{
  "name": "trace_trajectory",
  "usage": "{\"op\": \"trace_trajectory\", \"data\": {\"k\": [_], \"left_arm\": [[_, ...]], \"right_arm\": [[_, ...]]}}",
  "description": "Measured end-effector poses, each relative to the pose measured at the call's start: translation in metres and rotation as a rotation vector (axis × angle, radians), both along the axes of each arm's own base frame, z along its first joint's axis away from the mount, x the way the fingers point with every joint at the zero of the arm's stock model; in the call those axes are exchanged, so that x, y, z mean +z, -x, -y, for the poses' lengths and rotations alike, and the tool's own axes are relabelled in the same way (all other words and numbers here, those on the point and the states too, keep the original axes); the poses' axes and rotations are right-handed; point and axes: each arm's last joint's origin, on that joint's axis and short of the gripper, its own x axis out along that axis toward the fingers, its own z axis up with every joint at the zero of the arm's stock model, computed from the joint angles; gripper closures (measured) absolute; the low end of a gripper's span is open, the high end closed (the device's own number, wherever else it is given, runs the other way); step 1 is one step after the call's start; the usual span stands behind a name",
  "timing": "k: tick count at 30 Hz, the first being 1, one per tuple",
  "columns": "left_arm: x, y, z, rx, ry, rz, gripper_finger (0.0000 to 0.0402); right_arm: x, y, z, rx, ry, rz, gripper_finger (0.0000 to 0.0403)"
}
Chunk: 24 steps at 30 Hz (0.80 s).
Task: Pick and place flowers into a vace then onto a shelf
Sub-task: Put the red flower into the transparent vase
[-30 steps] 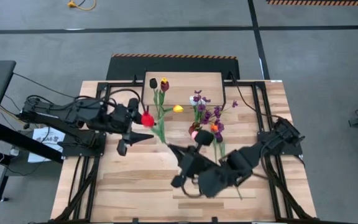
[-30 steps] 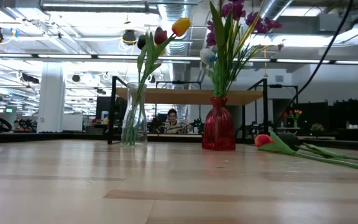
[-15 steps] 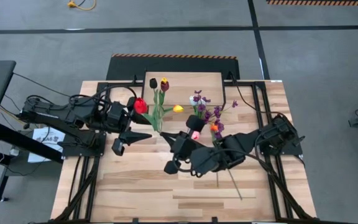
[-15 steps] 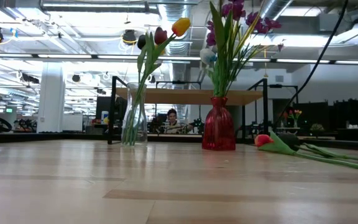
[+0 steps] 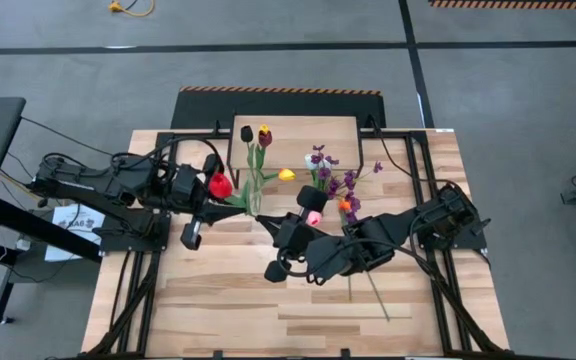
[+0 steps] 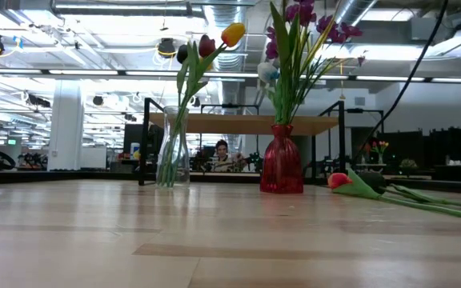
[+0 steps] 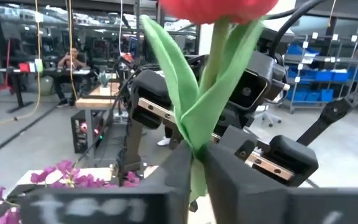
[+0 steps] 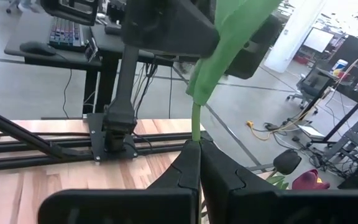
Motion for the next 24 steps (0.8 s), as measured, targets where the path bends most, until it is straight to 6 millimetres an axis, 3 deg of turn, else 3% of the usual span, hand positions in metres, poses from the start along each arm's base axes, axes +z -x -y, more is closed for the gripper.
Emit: {"op": "trace_trajectory", "data": {"k": [10, 19, 24], "left_arm": [[0.001, 0.001, -0.001, 0.027, -0.027, -0.033, 0.0398], [0.023, 0.021, -0.011, 0.175, -0.058, -0.197, 0.0400], [0.025, 0.032, -0.017, 0.293, -0.058, -0.307, 0.0400]], "right_arm": [[-0.001, 0.003, -0.007, 0.017, 0.001, -0.006, 0.0397], [-0.007, 0.013, -0.023, 0.044, -0.040, -0.034, 0.0293], [-0.011, 0.019, -0.031, 0.058, -0.068, -0.055, 0.0246]]}}
